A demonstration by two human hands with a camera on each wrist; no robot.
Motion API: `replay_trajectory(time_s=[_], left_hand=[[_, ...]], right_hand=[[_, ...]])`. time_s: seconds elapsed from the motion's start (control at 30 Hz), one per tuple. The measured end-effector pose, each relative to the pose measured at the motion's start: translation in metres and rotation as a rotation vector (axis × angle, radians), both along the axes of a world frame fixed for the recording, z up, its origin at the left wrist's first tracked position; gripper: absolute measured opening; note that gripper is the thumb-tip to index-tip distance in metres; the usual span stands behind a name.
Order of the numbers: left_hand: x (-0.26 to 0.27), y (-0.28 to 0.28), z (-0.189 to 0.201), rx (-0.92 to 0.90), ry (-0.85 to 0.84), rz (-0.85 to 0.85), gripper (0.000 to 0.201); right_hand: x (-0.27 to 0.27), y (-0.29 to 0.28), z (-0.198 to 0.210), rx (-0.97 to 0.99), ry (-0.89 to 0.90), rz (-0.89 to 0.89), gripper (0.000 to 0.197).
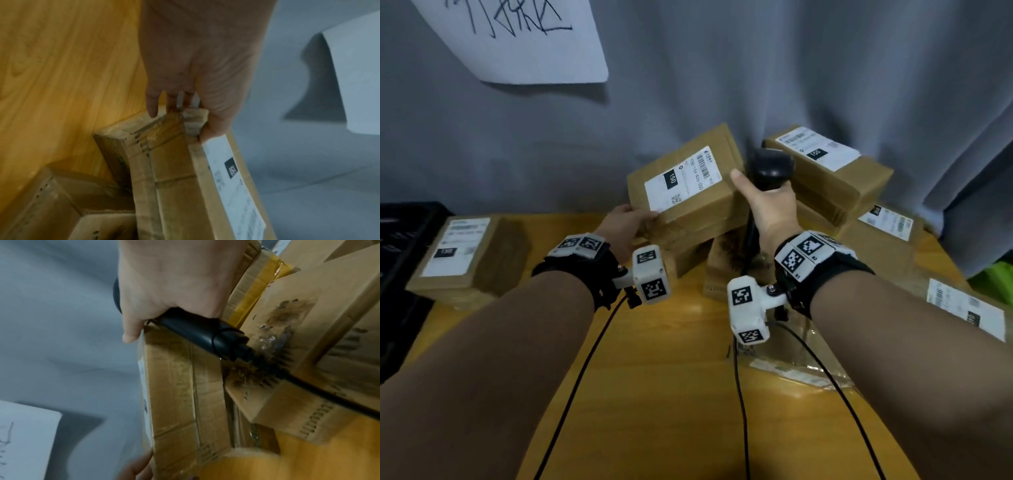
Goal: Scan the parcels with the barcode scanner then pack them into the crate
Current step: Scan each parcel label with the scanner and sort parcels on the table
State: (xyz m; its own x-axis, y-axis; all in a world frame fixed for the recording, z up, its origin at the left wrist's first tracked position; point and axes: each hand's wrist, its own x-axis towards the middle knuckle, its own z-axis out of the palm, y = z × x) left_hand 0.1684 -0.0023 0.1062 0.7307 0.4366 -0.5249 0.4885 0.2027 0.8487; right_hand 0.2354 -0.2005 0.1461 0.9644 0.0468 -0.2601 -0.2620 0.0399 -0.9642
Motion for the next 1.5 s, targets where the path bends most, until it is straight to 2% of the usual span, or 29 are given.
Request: replay_trajectory(time_s=[0.07, 0.1, 0.17, 0.2, 0.3, 0.43, 0.53, 0.6, 0.67, 0.77, 0.87, 0.93, 1.0, 1.03, 1.07, 1.1, 1.2, 1.33, 1.37, 1.43, 1.47, 1.5], left_hand=[[-0.009, 0.003, 0.009, 0.01, -0.05, 0.051, 0.056], [-0.013, 0.005, 0.013, 0.015, -0.059, 0.066, 0.068], [-0.018, 0.009, 0.018, -0.017, -0.073, 0.083, 0.104], [-0.021, 0.011, 0.02, -0.057, -0.098, 0.072, 0.11], [-0.03, 0.002, 0.034, -0.194, -0.179, -0.037, 0.093], [-0.043, -0.008, 0.039, -0.166, -0.171, -0.12, 0.092], [-0.057, -0.019, 0.039, -0.162, -0.155, -0.261, 0.06], [-0.061, -0.029, 0.038, -0.162, -0.118, -0.326, 0.052], [-0.067, -0.042, 0.042, -0.185, -0.092, -0.419, 0.053], [-0.07, -0.064, 0.044, -0.141, -0.052, -0.546, 0.043], [-0.074, -0.086, 0.046, -0.084, -0.064, -0.61, 0.04], [-0.072, -0.098, 0.05, 0.002, -0.083, -0.674, 0.047], [-0.066, -0.106, 0.054, 0.103, -0.081, -0.733, 0.065], [-0.062, -0.111, 0.057, 0.125, -0.062, -0.772, 0.066], [-0.061, -0.117, 0.062, 0.123, -0.053, -0.796, 0.058], [-0.059, -0.122, 0.065, 0.112, -0.054, -0.795, 0.052], [-0.049, -0.138, 0.07, 0.053, -0.105, -0.687, 0.046], [-0.035, -0.159, 0.058, -0.053, -0.138, -0.507, 0.047], [-0.034, -0.165, 0.056, -0.042, -0.137, -0.486, 0.055], [-0.029, -0.172, 0.048, -0.016, -0.147, -0.45, 0.09], [-0.027, -0.173, 0.043, -0.014, -0.157, -0.424, 0.1], [-0.026, -0.174, 0.037, -0.023, -0.162, -0.399, 0.102]], right_hand=[[-0.006, -0.002, 0.004, 0.068, -0.021, -0.015, 0.07], [-0.009, -0.004, 0.007, 0.094, -0.025, -0.027, 0.069], [-0.017, -0.011, 0.011, 0.14, -0.016, -0.039, 0.068], [-0.021, -0.015, 0.012, 0.159, -0.009, -0.044, 0.068], [-0.04, -0.03, 0.016, 0.175, -0.005, -0.08, 0.053], [-0.066, -0.058, 0.023, 0.189, 0.002, -0.175, 0.047], [-0.087, -0.077, 0.025, 0.135, 0.004, -0.191, 0.032], [-0.096, -0.087, 0.024, 0.104, -0.015, -0.275, 0.032], [-0.1, -0.097, 0.022, 0.126, -0.037, -0.384, 0.037], [-0.105, -0.105, 0.025, 0.17, -0.051, -0.405, 0.032], [-0.099, -0.113, 0.027, 0.012, -0.078, -0.397, 0.047], [-0.093, -0.121, 0.032, -0.065, -0.097, -0.39, 0.055], [-0.086, -0.129, 0.036, -0.137, -0.109, -0.36, 0.055], [-0.084, -0.133, 0.038, -0.168, -0.126, -0.33, 0.055], [-0.08, -0.137, 0.04, -0.197, -0.136, -0.305, 0.054], [-0.077, -0.141, 0.044, -0.22, -0.142, -0.279, 0.049], [-0.07, -0.154, 0.062, -0.284, -0.144, -0.213, 0.019], [-0.069, -0.172, 0.096, -0.249, -0.165, -0.071, 0.005], [-0.071, -0.176, 0.103, -0.234, -0.131, -0.021, 0.004], [-0.075, -0.18, 0.11, -0.257, -0.038, 0.078, 0.007], [-0.077, -0.181, 0.108, -0.278, 0.002, 0.12, 0.011], [-0.079, -0.181, 0.105, -0.293, 0.034, 0.15, 0.014]])
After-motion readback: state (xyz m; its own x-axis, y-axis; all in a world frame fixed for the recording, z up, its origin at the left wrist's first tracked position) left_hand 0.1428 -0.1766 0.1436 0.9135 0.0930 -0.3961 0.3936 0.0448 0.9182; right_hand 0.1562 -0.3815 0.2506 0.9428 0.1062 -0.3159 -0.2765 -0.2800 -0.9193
